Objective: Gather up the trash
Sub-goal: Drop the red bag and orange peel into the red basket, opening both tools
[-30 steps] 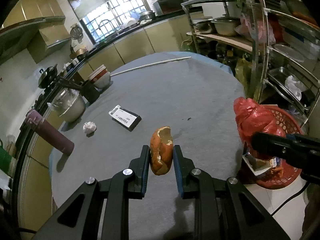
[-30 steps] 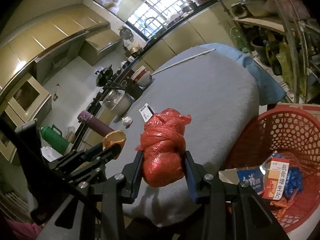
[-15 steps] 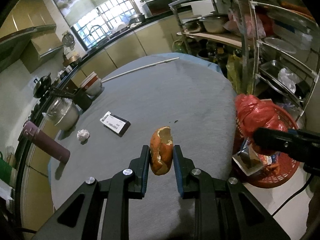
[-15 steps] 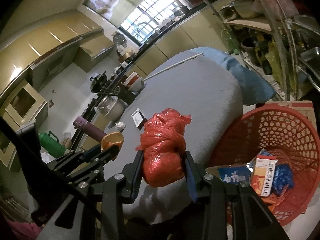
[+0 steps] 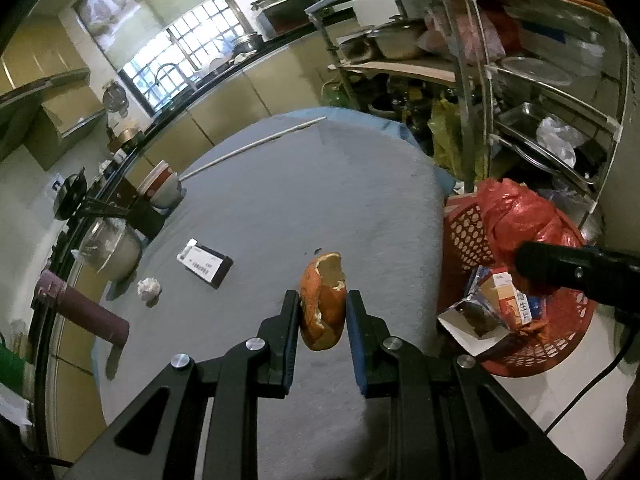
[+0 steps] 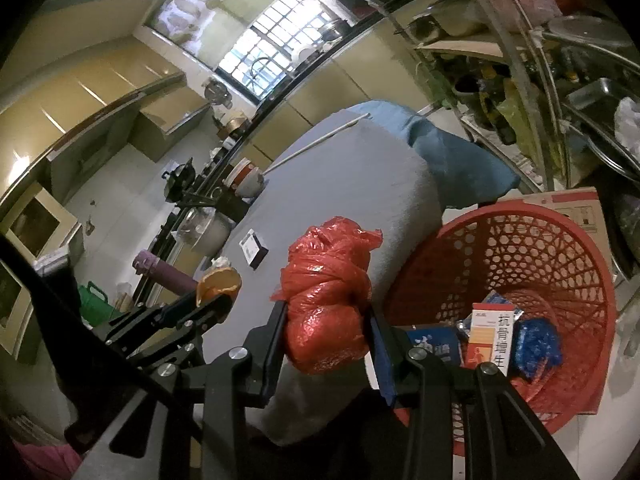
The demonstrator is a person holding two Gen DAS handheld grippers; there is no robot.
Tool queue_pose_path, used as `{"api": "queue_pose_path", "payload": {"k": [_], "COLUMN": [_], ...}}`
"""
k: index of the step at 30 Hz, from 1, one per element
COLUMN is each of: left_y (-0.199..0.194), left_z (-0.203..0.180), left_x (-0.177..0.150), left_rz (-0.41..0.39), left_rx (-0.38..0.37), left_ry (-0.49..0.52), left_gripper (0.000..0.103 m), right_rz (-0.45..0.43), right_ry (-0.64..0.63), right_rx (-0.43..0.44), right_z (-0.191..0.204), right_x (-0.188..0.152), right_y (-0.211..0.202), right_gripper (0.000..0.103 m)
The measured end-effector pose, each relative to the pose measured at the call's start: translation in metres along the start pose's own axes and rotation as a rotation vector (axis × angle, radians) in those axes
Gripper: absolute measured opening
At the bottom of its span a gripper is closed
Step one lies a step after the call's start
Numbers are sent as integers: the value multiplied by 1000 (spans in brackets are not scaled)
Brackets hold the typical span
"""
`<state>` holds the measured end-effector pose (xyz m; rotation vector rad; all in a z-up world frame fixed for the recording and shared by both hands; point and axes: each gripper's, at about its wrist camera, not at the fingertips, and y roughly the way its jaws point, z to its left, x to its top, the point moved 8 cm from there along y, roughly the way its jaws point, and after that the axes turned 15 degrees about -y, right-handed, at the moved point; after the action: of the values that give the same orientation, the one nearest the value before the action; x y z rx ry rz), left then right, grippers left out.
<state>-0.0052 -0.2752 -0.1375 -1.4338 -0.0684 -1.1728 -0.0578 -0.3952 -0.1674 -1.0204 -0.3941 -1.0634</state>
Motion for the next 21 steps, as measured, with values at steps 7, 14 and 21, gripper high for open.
{"api": "queue_pose_path", "payload": {"k": [7,14,21], "left_y": [2,1,9], "left_z": [-16,-42,-78], "left_x": [2,5,2], "left_rz": [1,24,115], "left_rx": [-19,-117,-316], "left_ry": [35,50,44], "left_gripper": [25,25,25], "right_rz": [-12,-19,-4], "right_ry": [26,67,152], "right_rx": [-29,-86,-165], "right_z": [-17,-45,-84], "right_x": [-2,-9,-25], "right_y": [-11,-29,-45], "right_gripper": [41,41,42]}}
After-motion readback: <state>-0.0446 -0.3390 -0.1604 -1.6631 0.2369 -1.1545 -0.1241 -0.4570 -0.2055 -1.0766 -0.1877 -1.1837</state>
